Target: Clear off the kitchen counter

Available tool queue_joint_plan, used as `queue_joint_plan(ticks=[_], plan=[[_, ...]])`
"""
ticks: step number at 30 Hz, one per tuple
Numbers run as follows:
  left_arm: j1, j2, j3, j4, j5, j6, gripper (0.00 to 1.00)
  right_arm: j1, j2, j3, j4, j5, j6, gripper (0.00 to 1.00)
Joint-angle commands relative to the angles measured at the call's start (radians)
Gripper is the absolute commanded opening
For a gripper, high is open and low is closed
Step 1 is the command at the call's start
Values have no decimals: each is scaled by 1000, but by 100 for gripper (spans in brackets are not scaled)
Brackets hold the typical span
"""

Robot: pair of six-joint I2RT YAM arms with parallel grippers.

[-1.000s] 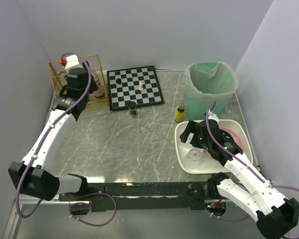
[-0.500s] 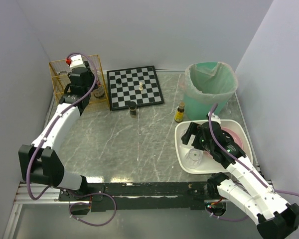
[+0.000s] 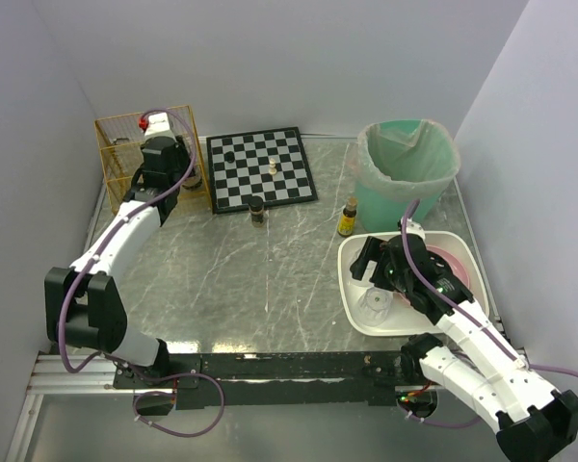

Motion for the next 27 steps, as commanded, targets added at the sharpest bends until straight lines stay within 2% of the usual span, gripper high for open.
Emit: queue_joint_plan(ticks=[1, 7, 14, 27], plan=[[4, 36, -27, 45, 16, 3, 0, -6, 4, 10, 3, -3, -2, 99], [2, 47, -43, 24, 30, -25, 0, -6, -2, 6, 2, 0, 3, 100], [-7, -48, -130, 53, 13, -51, 0, -5, 9, 1, 9, -8, 3, 100], [-25, -48, -132, 41, -19, -48, 0, -5, 18, -3, 19, -16, 1, 100]])
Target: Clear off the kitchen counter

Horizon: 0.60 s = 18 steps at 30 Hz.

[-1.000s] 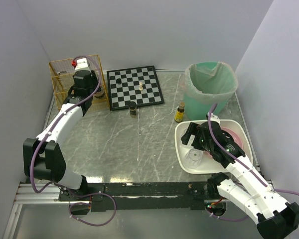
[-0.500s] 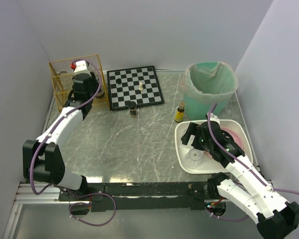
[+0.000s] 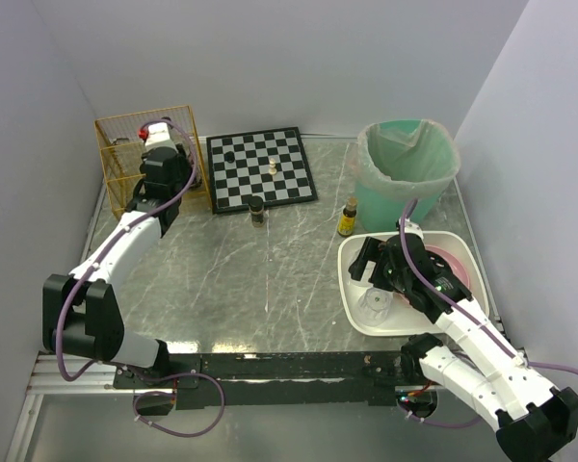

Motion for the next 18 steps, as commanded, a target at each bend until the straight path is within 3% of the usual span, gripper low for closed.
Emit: queue_joint_plan(ticks=[1, 18], plan=[[-11, 2, -21, -48, -6, -21, 1, -6, 1, -2, 18, 3, 1, 99], [-65, -24, -116, -13, -78, -68, 0, -5, 18, -3, 24, -1, -7, 100]])
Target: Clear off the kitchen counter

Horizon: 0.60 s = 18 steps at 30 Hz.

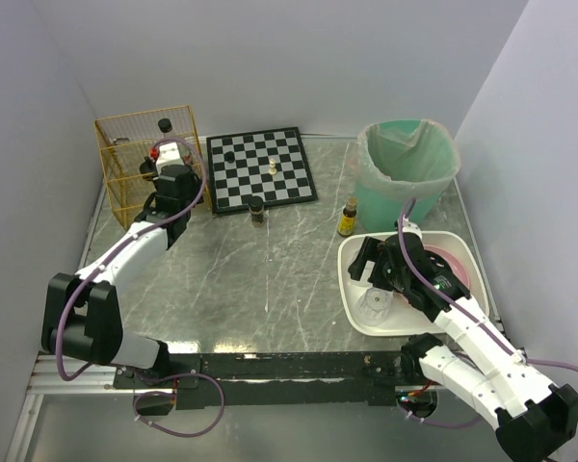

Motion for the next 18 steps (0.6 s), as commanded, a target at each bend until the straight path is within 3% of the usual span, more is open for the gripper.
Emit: queue_joint_plan(ticks=[1, 10, 18], plan=[[-11, -8, 3, 2, -14, -30, 1, -6, 5, -2, 21, -1, -4, 99], [-19, -28, 29, -6, -29, -24, 1, -6, 10, -11, 30, -15, 2, 100], [-5, 45, 128, -6, -38, 19, 1, -5, 13, -9, 32, -19, 3, 99]])
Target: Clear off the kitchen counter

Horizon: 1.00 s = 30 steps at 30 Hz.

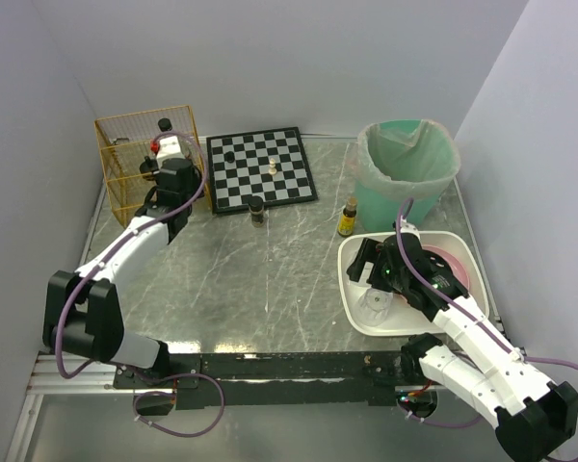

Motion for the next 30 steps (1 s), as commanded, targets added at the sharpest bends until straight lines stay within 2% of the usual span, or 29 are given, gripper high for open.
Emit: queue_joint_plan(ticks=[1, 8, 17, 30], plan=[[13, 51, 109, -6, -8, 23, 1, -6, 1, 2, 25, -2, 2, 99], [77, 135, 207, -60, 96, 18, 1, -5, 3, 0, 27, -1, 9, 99], [90, 195, 293, -171, 210, 37, 0, -6, 13, -1, 34, -2, 9, 99], [111, 273, 432, -345, 224, 55, 1, -8, 20, -3, 39, -7, 9, 99]])
